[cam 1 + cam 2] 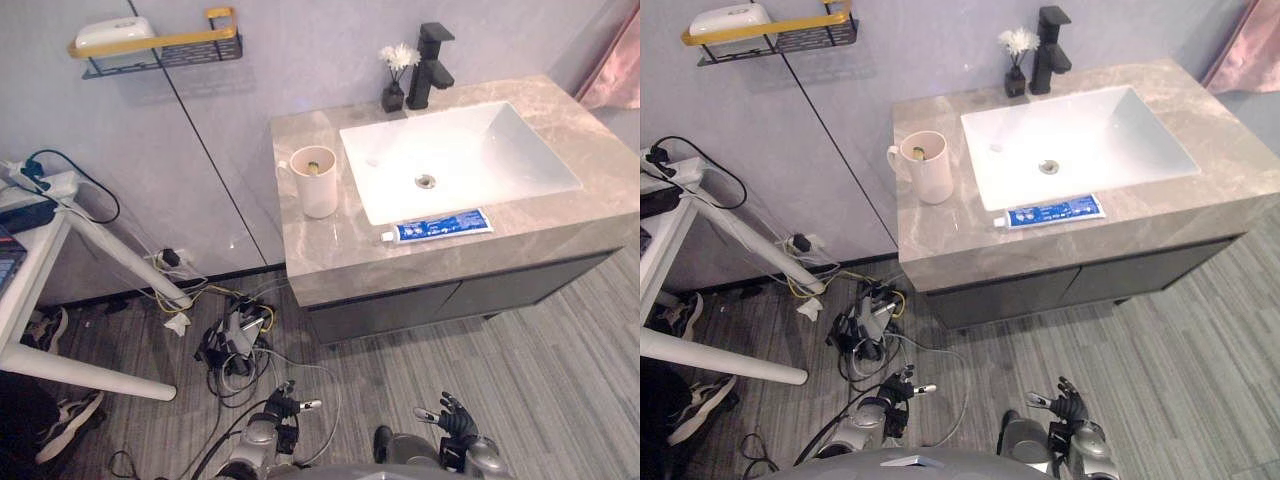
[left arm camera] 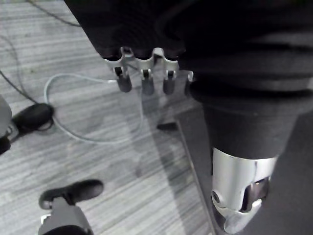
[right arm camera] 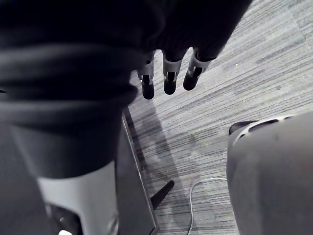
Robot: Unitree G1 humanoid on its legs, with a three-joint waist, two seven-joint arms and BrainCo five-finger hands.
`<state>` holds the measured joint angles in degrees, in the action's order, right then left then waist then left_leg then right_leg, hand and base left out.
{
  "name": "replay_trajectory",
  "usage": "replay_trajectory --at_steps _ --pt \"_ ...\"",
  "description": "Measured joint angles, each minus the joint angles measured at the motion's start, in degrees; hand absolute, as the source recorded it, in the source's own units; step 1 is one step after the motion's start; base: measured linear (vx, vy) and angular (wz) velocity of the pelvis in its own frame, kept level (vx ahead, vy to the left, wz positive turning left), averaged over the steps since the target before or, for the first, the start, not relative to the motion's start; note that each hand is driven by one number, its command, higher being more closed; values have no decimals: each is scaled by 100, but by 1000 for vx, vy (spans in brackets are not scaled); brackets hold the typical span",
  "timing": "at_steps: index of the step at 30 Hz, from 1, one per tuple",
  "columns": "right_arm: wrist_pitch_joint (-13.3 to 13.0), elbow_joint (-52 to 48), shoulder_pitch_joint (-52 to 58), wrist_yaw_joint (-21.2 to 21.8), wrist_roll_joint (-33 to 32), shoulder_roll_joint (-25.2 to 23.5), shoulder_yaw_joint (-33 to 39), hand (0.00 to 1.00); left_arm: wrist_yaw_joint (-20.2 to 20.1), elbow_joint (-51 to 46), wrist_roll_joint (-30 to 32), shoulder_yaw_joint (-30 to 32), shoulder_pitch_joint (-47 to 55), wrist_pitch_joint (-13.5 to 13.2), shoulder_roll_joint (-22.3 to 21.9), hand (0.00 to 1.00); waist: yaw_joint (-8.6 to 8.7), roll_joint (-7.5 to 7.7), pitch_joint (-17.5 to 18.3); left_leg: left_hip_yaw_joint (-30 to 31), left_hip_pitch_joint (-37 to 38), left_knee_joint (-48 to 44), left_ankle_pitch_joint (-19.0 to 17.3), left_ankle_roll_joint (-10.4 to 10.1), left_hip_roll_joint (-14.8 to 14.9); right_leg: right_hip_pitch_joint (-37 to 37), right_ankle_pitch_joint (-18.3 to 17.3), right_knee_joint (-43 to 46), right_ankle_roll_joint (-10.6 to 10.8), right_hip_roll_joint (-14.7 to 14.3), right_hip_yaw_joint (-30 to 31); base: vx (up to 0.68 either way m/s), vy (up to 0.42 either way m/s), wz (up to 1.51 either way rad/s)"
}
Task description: Organize washtable
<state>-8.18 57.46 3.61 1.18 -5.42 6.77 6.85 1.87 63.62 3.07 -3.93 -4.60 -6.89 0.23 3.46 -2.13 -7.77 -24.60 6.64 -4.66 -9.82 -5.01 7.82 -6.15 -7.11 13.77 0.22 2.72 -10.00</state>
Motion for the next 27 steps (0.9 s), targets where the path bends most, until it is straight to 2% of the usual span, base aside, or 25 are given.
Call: replay_trajectory --at_steps 3,6,12,14,15,16,17,18,19,20,22,23,24,25,27 --pt "2 131 -10 4 0 -1 9 0 -12 94 2 5 -4 -2 3 0 -83 32 31 33 -29 39 61 -9 9 113 233 -385 16 -45 -28 -3 18 4" --pt "2 152 1 4 0 -7 5 0 -10 209 11 5 75 3 48 0 -84 64 51 81 0 39 73 -22 -33 301 384 -668 71 -28 -47 -20 60 9" --pt "3 167 0 12 3 -119 -25 0 -4 209 14 43 209 5 223 0 -115 136 65 176 -36 -68 132 0 -84 392 440 -707 106 62 -146 -46 24 12" --pt "3 187 0 14 3 -181 -77 0 2 192 15 188 247 4 320 0 -153 267 53 160 -270 -623 88 -22 -19 386 350 -659 68 145 -128 -111 -54 -2" --pt "-3 239 -2 16 -2 -198 -162 0 5 156 14 212 243 3 394 0 -251 334 3 165 -565 -1426 -19 -24 146 395 276 -611 30 155 -77 -166 -105 -19" --pt "-4 319 -21 22 -6 -168 -215 0 10 86 7 277 247 -3 428 0 -340 334 -16 191 -933 -2383 -61 -7 388 417 239 -526 -5 102 -8 -187 -111 -27" --pt "-7 321 -15 28 -16 -142 -231 0 15 59 -5 345 250 -5 425 0 -377 296 -38 254 -1102 -2837 -48 -8 508 434 213 -471 -21 65 15 -214 -86 -34" --pt "-28 311 -23 50 -28 -96 -260 0 39 -16 -42 402 265 -7 410 0 -407 201 -107 508 -1374 -3476 25 3 669 502 134 -335 -26 -5 45 -167 -58 -22" --pt "-40 302 -23 57 -35 -69 -262 0 50 -38 -46 403 286 -9 417 0 -403 205 -128 649 -1443 -3647 59 5 674 511 99 -271 -23 -3 63 -144 -14 -21" --pt "-47 286 -21 56 -50 -29 -244 0 65 -46 -44 401 299 -11 396 0 -392 143 -129 780 -1462 -3712 5 33 628 553 57 -225 -11 46 111 -67 53 -13" --pt "-48 267 -22 58 -92 -8 -185 0 65 -48 -42 417 291 -10 348 0 -387 94 -153 748 -1461 -3142 -186 60 467 521 45 -234 13 143 149 -69 84 -8" --pt "-46 224 0 60 -122 6 -187 0 65 -66 -40 492 291 -9 294 0 -397 53 -143 779 -1352 -2375 -185 23 319 421 42 -239 68 174 183 -58 119 -15" --pt "-50 105 61 68 -127 45 -196 0 69 -53 -39 618 348 -4 206 0 -405 -100 -85 861 -1264 -1542 -304 -81 291 282 78 -230 141 53 242 -2 166 -23" --pt "-53 116 30 68 -123 65 -202 0 71 -48 -36 634 387 -1 207 0 -409 -134 -76 851 -1300 -1505 -284 -72 267 253 111 -219 187 53 343 80 190 -22" --pt "-42 123 39 58 -126 52 -196 0 87 -19 -39 637 421 2 288 0 -412 14 -62 771 -1298 -1309 -319 -28 53 177 177 -239 297 165 548 140 181 -14"
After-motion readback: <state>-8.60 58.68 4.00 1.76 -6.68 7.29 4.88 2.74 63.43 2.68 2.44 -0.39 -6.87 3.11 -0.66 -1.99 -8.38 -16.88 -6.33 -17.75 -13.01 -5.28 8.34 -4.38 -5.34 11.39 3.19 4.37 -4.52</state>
